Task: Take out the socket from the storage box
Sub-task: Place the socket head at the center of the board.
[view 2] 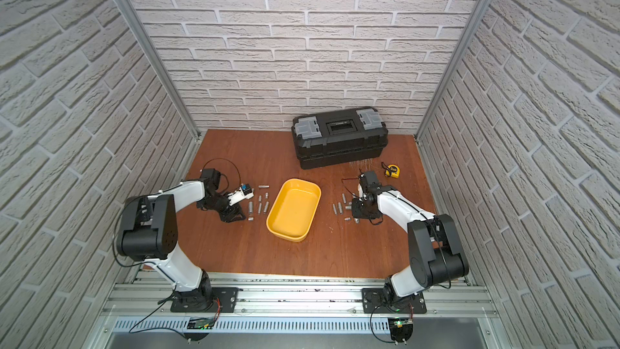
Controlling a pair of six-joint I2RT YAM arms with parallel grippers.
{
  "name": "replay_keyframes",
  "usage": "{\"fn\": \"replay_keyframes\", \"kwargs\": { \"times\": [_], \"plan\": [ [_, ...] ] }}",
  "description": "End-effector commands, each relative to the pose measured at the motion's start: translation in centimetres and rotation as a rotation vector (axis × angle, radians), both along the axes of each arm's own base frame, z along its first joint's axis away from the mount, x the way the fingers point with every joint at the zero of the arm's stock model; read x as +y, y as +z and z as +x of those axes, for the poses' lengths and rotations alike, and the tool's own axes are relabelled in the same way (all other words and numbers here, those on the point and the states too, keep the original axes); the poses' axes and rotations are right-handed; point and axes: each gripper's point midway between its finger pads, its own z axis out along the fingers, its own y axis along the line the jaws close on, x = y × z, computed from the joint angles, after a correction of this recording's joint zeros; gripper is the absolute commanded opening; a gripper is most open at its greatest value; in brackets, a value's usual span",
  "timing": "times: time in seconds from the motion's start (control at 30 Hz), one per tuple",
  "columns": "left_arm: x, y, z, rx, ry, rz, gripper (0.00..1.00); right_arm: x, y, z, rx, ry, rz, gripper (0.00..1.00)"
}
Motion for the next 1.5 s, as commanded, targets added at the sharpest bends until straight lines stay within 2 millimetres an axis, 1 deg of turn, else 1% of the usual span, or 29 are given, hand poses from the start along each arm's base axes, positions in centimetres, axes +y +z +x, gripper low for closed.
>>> {"fn": "replay_keyframes", "kwargs": {
  "times": [0.0,0.27,0.47,0.6,0.8,0.97,1.03,1.13,1.2,1.27,1.4,1.47],
  "plan": [
    [-0.1,-0.2,-0.5,0.028,-0.02,0.0,0.56,-0.1,0.7,0.2,-0.032,-0.002,0.011,0.4],
    [-0.3,0.4,-0.4,0.017,-0.014,-0.01,0.62,0.1,1.2,0.4,-0.044,0.003,0.024,0.41],
    [-0.5,2.4,-0.2,-0.026,-0.018,-0.023,0.65,0.3,2.1,0.8,-0.061,0.008,0.032,0.43],
    [-0.6,3.8,0.2,-0.047,-0.018,-0.025,0.66,0.4,2.8,1.0,-0.073,0.011,0.036,0.44],
    [-1.1,7.7,1.6,-0.154,0.032,-0.076,0.66,0.3,3.9,1.0,-0.098,0.015,0.034,0.45],
    [-1.5,11.0,2.9,-0.279,0.095,-0.093,0.66,0.9,5.0,0.5,-0.116,0.04,0.042,0.44],
    [-1.6,12.3,3.5,-0.335,0.146,-0.114,0.67,1.9,5.4,0.2,-0.123,0.066,0.056,0.44],
    [-1.8,13.6,3.9,-0.403,0.198,-0.121,0.69,4.4,6.4,-0.5,-0.147,0.117,0.084,0.44],
    [-2.1,13.7,3.8,-0.416,0.214,-0.116,0.69,6.2,7.0,-0.9,-0.168,0.147,0.099,0.45],
    [-2.5,13.6,3.7,-0.421,0.231,-0.109,0.69,8.5,7.5,-1.2,-0.186,0.173,0.135,0.44],
    [-3.2,13.7,3.8,-0.442,0.256,-0.122,0.69,12.4,7.7,-1.4,-0.206,0.212,0.175,0.44],
    [-3.4,13.8,4.0,-0.46,0.277,-0.119,0.69,13.9,7.6,-1.5,-0.211,0.248,0.168,0.44]
  ]
}}
